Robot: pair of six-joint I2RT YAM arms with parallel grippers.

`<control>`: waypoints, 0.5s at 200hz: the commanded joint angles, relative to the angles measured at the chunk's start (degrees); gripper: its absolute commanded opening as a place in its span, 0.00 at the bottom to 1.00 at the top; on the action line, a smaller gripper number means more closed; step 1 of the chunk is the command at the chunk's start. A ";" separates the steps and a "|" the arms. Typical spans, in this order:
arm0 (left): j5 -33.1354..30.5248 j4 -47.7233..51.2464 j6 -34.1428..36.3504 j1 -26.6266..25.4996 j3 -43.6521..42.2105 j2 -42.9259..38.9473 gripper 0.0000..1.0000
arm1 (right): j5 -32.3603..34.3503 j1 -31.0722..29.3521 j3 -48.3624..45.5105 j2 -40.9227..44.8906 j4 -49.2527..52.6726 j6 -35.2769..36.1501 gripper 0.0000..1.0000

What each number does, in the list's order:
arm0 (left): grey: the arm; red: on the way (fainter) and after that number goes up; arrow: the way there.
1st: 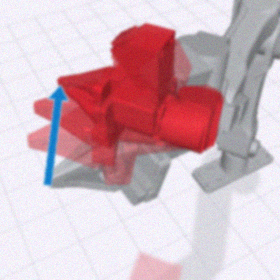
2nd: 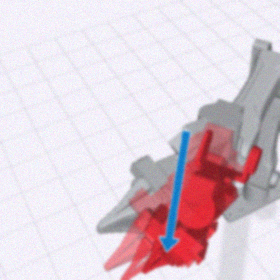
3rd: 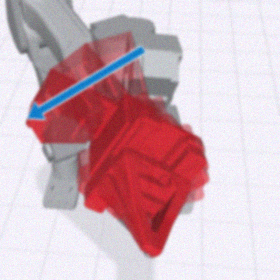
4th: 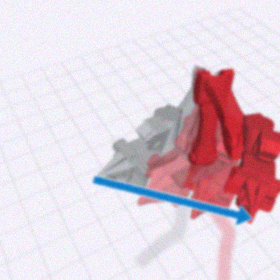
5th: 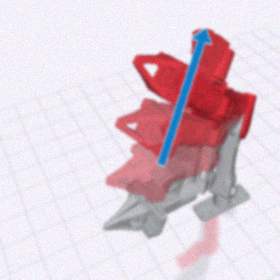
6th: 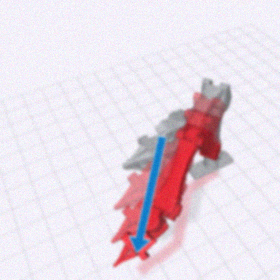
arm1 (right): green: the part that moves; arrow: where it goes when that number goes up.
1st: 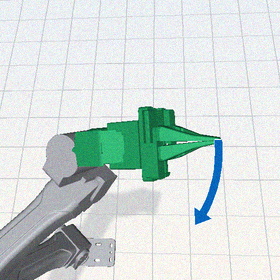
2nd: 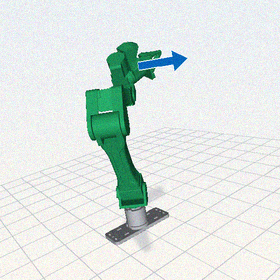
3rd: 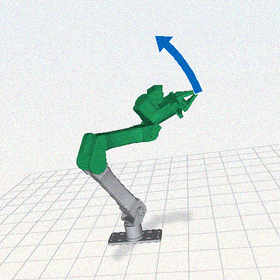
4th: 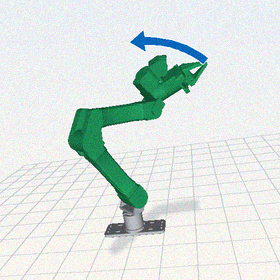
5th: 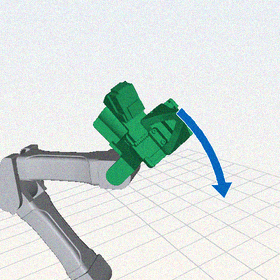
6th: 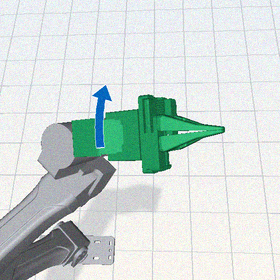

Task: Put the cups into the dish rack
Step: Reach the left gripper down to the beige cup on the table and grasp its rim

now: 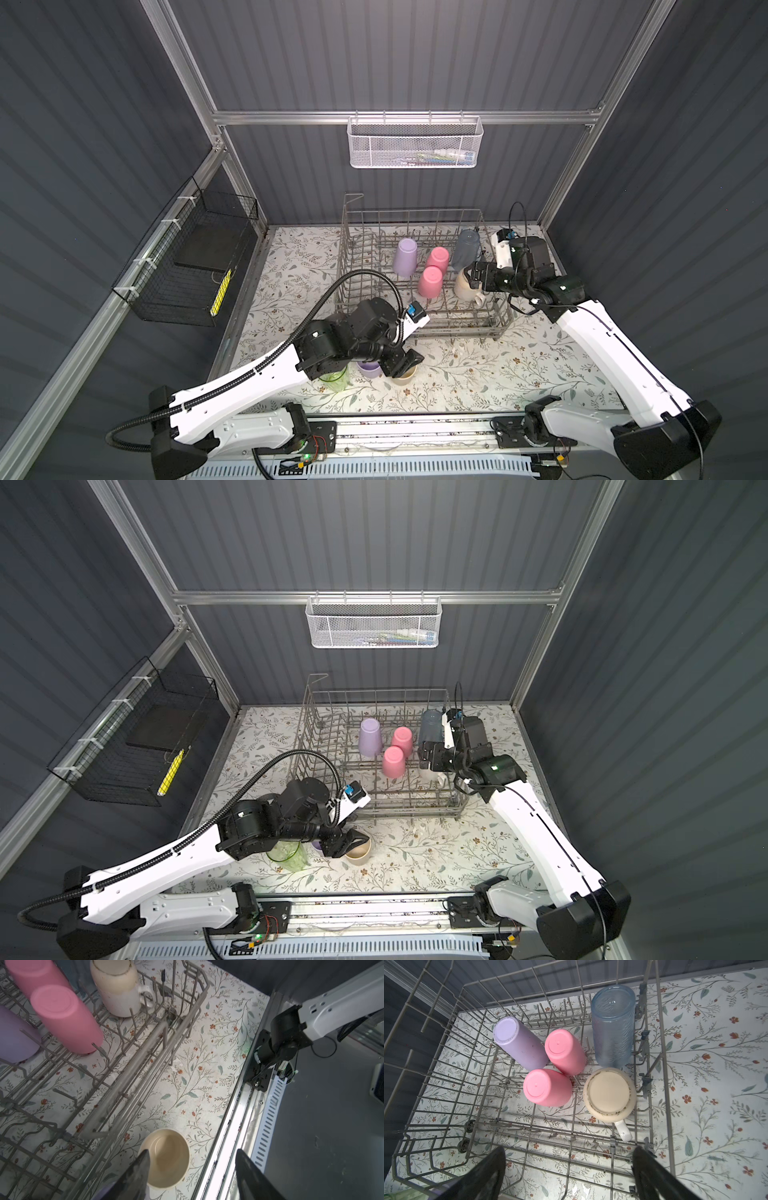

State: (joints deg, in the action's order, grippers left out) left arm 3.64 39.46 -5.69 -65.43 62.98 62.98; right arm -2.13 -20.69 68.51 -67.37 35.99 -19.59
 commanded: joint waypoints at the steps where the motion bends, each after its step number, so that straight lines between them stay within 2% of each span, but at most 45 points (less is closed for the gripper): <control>1: -6.67 1.61 -2.49 -2.37 -2.02 0.89 0.66 | -1.02 0.15 0.76 0.20 -0.23 -1.09 0.95; 35: -9.14 0.24 -3.53 -3.45 -5.18 2.88 0.67 | -1.47 0.19 0.43 0.14 -0.13 -1.67 0.95; 100: -9.60 -2.95 -4.58 -3.83 -7.74 8.82 0.65 | -2.51 0.14 -0.03 -0.21 -0.17 -1.76 0.95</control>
State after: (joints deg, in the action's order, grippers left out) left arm -4.91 37.65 -8.86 -68.95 56.38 69.84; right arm -3.75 -20.67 68.51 -67.46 35.99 -20.82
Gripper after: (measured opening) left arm 0.662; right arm 0.949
